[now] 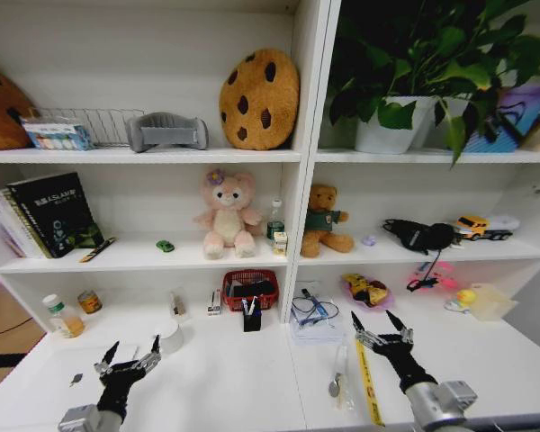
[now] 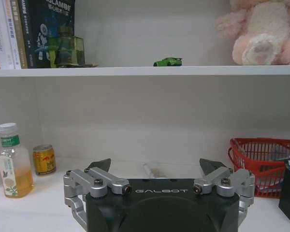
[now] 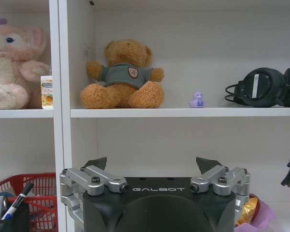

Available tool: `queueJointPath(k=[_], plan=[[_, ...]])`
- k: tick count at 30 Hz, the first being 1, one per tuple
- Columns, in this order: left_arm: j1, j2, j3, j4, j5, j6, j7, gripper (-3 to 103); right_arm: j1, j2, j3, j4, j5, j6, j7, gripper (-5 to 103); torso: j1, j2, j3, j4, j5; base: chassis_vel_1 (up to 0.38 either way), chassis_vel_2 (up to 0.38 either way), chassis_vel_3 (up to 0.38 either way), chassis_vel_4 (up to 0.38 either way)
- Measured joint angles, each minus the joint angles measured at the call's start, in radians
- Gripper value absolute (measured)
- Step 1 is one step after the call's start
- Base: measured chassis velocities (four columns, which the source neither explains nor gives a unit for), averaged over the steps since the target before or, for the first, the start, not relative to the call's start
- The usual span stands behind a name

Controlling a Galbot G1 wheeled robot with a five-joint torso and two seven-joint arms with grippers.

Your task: Organize the objects on the table.

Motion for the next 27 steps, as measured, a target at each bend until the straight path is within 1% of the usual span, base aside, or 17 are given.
queueJointPath(k=[3,5,7,8,9,13,19,27], plan=[[0.000,0.000,0.000,0.000,0.000,0.000,0.000,100,0.000,0.000,0.000,0.000,0.000,0.000,0.000,100,-0.001,0.000,0.000,0.0003,-0.0002,0.212,-0.214,-0.225,0.226],[0.000,0.000,0.000,0.000,0.000,0.000,0.000,100,0.000,0.000,0.000,0.000,0.000,0.000,0.000,100,-0.001,0.000,-0.001,0.0002,0.0003,0.193,-0.211,-0.166,0.194],[0.000,0.000,0.000,0.000,0.000,0.000,0.000,100,-0.001,0.000,0.000,0.000,0.000,0.000,0.000,100,-0.002,0.000,-0.001,0.0000,-0.0002,0.095,-0.140,-0.124,0.165],[0.000,0.000,0.000,0.000,0.000,0.000,0.000,100,-0.001,0.000,0.000,0.000,0.000,0.000,0.000,100,-0.002,-0.001,-0.001,0.0003,-0.0003,0.095,0.003,-0.105,0.114],[0.000,0.000,0.000,0.000,0.000,0.000,0.000,100,-0.001,0.000,0.000,0.000,0.000,0.000,0.000,100,-0.002,-0.001,-0.001,-0.0002,-0.0002,0.000,0.000,0.000,0.000],[0.000,0.000,0.000,0.000,0.000,0.000,0.000,100,0.000,0.000,0.000,0.000,0.000,0.000,0.000,100,0.000,-0.002,-0.001,0.0003,-0.0001,-0.011,0.006,0.005,-0.014],[0.000,0.000,0.000,0.000,0.000,0.000,0.000,100,0.000,0.000,0.000,0.000,0.000,0.000,0.000,100,0.000,-0.003,-0.001,0.0002,-0.0001,-0.046,0.056,0.068,-0.044],[0.000,0.000,0.000,0.000,0.000,0.000,0.000,100,0.000,0.000,0.000,0.000,0.000,0.000,0.000,100,-0.001,-0.003,-0.002,0.0000,0.0001,0.033,0.014,-0.043,-0.020]])
